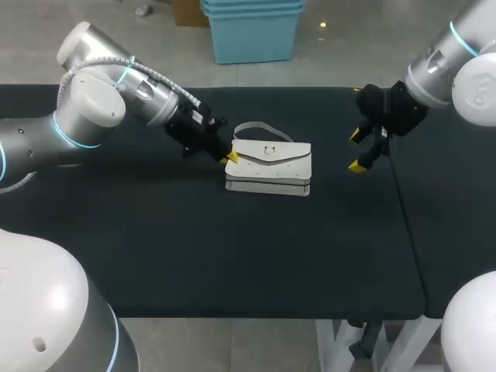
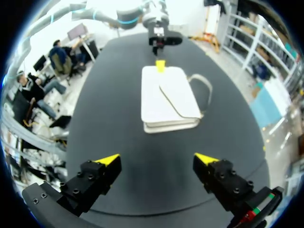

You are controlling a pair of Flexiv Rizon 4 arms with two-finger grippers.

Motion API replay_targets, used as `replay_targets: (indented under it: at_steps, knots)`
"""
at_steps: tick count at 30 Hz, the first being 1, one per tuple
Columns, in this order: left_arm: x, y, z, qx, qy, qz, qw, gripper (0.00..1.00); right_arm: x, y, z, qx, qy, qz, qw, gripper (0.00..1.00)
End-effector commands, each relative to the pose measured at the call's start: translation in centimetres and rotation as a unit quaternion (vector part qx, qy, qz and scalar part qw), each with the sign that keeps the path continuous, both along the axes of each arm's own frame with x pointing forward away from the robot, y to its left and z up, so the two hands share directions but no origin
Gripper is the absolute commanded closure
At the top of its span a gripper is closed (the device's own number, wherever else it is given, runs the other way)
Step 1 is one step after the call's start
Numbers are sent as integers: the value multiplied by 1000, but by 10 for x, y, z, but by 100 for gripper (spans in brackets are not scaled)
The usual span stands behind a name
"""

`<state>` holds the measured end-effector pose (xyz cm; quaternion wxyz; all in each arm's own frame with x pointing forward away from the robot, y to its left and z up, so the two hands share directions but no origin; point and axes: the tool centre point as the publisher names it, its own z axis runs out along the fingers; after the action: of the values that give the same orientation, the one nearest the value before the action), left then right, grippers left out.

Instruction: Pick up the bag, open it, inspect its contents, close it, and place it on the opposite side

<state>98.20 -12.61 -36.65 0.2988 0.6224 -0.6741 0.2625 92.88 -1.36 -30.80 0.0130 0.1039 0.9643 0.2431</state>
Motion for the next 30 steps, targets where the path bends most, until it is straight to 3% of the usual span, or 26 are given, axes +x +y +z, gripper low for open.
replay_targets:
  at_steps: [1,3,4,6,8,9,10,18,30]
  knots:
    - [0,4,3,0,-4,0,1000,100,1,0,0,1,1,1,1000,0]
    - [0,5,3,0,-5,-1,1000,100,1,0,0,1,1,1,1000,0]
    - [0,5,4,0,-5,-2,1000,78,1,0,0,1,1,1,1000,0]
    - [0,5,5,0,-7,-3,1000,64,1,0,0,1,1,1,1000,0]
    - [0,5,6,-1,-8,-5,1000,17,1,0,0,1,1,1,1000,0]
    - [0,5,6,-1,-9,-5,1000,4,1,0,0,1,1,1,1000,0]
    - [0,5,6,0,-10,-6,1000,0,1,0,0,1,1,1,1000,0]
    - [1,14,24,9,-36,-16,999,0,1,0,0,1,1,1,1000,0]
    - [8,52,69,42,-83,-39,995,0,4,4,8,-15,-10,8,1000,0]
